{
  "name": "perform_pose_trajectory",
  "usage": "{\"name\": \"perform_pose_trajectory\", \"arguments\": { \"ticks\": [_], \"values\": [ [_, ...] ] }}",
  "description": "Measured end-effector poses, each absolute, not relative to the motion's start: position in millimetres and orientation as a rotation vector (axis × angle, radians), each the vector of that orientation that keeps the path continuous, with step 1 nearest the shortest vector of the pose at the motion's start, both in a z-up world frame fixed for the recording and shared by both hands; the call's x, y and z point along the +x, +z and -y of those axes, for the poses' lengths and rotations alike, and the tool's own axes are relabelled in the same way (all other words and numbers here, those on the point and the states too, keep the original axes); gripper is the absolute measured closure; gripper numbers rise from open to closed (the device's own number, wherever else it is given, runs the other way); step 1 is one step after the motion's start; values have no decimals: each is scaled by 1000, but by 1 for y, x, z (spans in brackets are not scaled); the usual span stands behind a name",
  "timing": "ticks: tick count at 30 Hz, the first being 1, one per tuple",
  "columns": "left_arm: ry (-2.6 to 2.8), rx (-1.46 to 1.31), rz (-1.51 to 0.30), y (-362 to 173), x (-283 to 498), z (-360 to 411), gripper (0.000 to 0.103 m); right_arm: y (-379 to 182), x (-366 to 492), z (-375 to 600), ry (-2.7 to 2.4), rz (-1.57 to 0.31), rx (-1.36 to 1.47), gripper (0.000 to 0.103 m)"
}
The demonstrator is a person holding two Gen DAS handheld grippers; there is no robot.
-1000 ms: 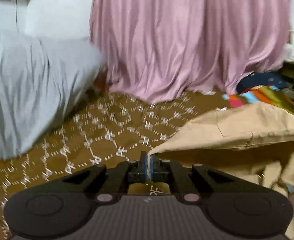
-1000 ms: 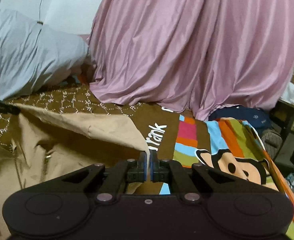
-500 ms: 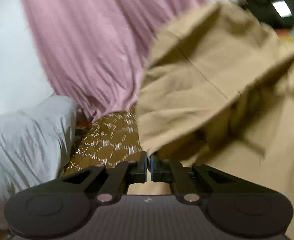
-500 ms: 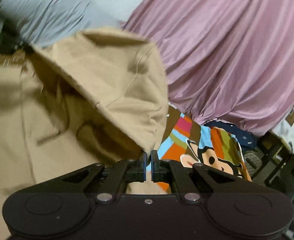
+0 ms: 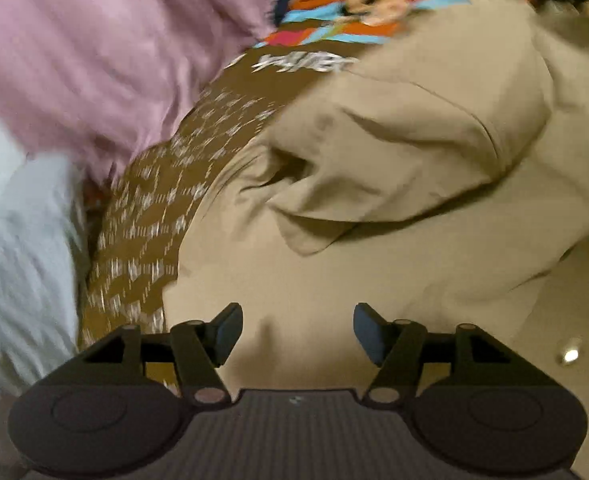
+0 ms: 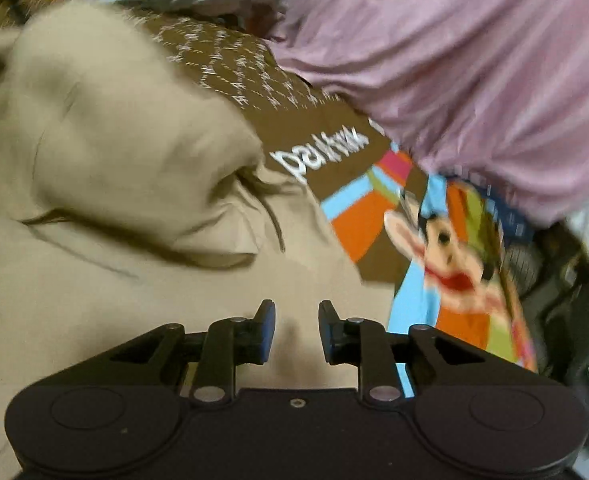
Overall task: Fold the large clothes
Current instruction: 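Lower the folded hem onto the jacket and open both tools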
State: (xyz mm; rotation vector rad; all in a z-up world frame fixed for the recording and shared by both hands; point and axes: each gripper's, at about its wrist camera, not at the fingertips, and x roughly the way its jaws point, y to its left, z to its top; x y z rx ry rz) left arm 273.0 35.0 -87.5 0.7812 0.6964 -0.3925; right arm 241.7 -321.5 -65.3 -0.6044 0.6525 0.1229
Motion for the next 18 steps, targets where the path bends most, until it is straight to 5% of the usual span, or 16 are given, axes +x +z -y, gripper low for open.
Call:
{"name": "perform_pose_trajectory", "arguments": {
  "ticks": [4,10,18],
  "values": [
    [-325,524,-750,-65,288,-54,38,-47,235,341,160,-713,-285,65],
    [-313,-3,-865,-48,359,-90,43,-40,258,347,174,-793,62,64],
    [-353,-598,-1051,-94,421,-129,46,-66,301,397,107,-881,698,55]
  ]
}}
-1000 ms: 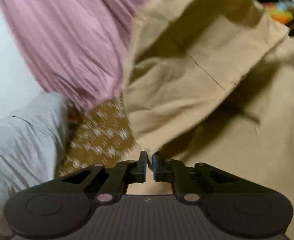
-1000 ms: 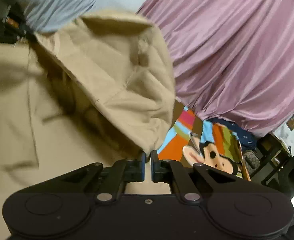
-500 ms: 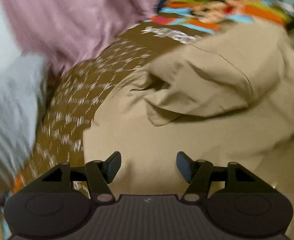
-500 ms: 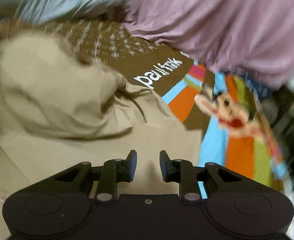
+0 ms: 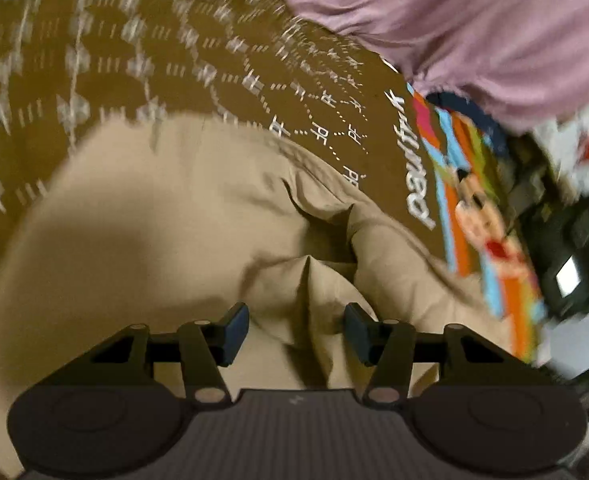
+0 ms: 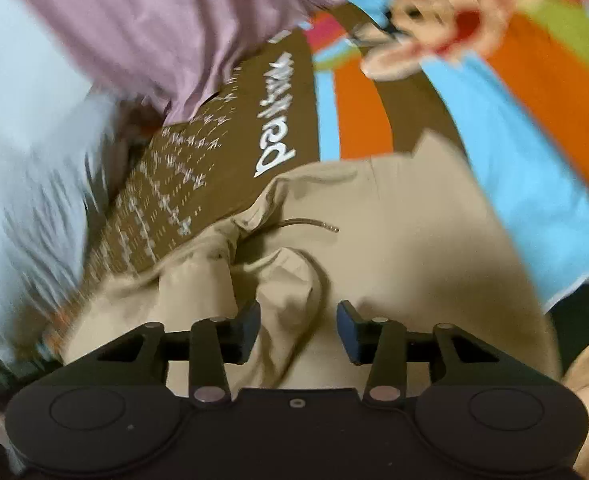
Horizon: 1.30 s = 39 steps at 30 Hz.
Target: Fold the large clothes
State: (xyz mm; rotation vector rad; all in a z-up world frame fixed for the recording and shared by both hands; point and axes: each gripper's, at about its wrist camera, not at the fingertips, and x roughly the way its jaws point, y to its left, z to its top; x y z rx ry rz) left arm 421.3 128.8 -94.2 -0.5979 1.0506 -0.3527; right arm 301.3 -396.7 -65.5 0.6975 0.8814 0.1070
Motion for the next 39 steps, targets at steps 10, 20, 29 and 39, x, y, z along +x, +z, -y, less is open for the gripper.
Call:
{"name": "perform_pose_trajectory", "arguments": {
  "ticks": [10,20,29,39],
  "values": [
    [-251,-418,-952,-97,436,-85,103,-79,344,375,113,-845,613,96],
    [-182,-219,-881,-77,414,-65,96,-73,353,335,68,-702,171,98],
    [-177,-106,-636,-9,363,-49,70,-18,315,315,44,-552,-78,77],
    [-209,119,-857,-83,384,25,76,-62,332,225,190,-563,-378,69]
  ]
}}
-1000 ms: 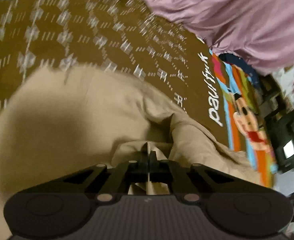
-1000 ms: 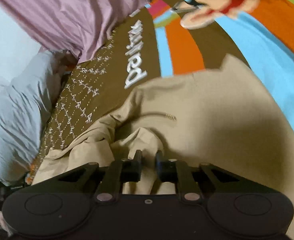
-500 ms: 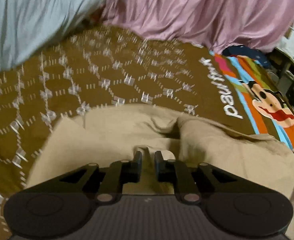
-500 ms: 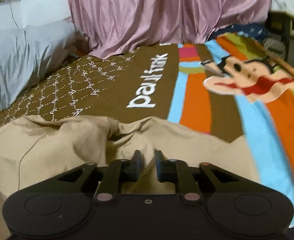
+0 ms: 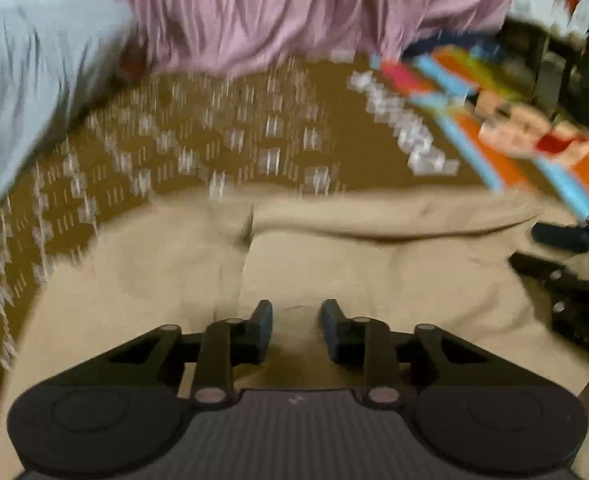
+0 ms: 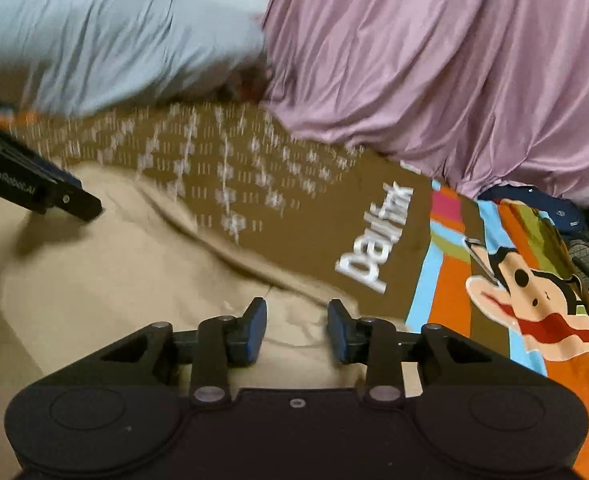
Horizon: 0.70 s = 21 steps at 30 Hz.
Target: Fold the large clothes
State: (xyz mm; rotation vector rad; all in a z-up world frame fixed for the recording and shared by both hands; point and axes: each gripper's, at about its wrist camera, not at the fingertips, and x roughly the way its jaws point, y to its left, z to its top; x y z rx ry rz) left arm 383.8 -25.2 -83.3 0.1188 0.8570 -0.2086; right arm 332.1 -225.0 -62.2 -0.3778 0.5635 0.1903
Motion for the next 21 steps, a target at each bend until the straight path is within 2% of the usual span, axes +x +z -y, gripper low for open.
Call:
{"name": "perform_pose_trajectory", "arguments": {
  "ticks": [3,8,10,12,14,16,21],
  "values": [
    [-232,119,-827,-105,378,20,76,-94,331,222,192,-602,-409,69],
    [-206,87,-850,-93,372,16,74,-110,323,209,181,-582,-469,68],
    [-224,8,-819,-78,360,4,64,-100,320,213,179,-588,-436,68],
    [-241,-10,-787,-68,343,0,58,-82,309,220,174,-579,-351,63],
    [-247,46,-803,-70,335,6,58,-68,295,223,193,-575,-300,57],
    [-220,155,-853,-83,333,20,58,-64,281,221,230,-590,-298,46],
    [-186,188,-868,-87,330,27,57,-90,274,207,259,-682,-393,43]
  ]
}}
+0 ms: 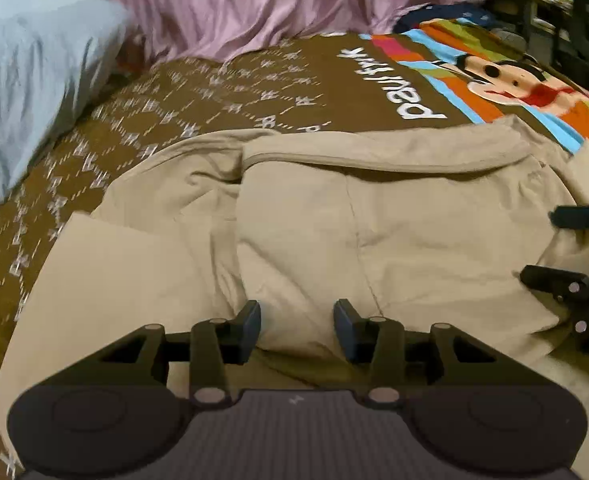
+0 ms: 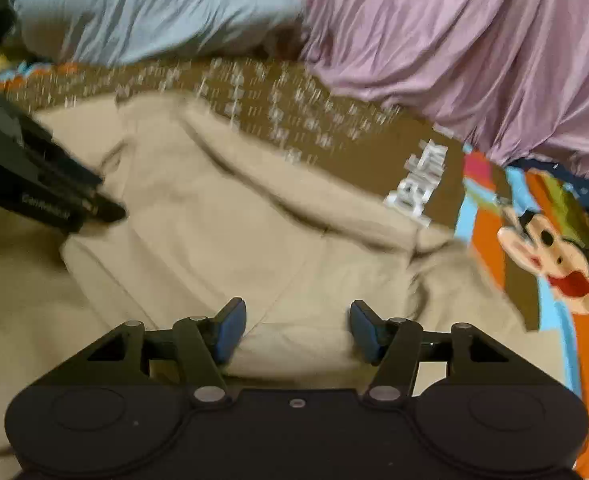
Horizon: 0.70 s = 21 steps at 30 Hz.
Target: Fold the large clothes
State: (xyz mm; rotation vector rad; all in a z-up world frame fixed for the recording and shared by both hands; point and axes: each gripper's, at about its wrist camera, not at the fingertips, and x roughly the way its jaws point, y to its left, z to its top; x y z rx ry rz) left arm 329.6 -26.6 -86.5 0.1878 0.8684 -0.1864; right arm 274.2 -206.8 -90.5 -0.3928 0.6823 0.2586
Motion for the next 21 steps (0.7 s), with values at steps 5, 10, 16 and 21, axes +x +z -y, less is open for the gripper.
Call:
{"name": "perform_pose_trajectory", "arguments": {
  "ticks": [5,10,16,21],
  "values": [
    [-180,90,-822,-35,293,-9,22,-66,261,217,245,-670,-355,38],
    [-209,153,-724,10,206,-33,5,-9,185,244,324,-598,-331,18],
    [-226,289,-665,34,94,-51,0,45,64,271,354,-521,-364,4],
    [-280,435,-679,30,32,-54,0,68,-21,293,329,-550,-419,1]
  ]
}}
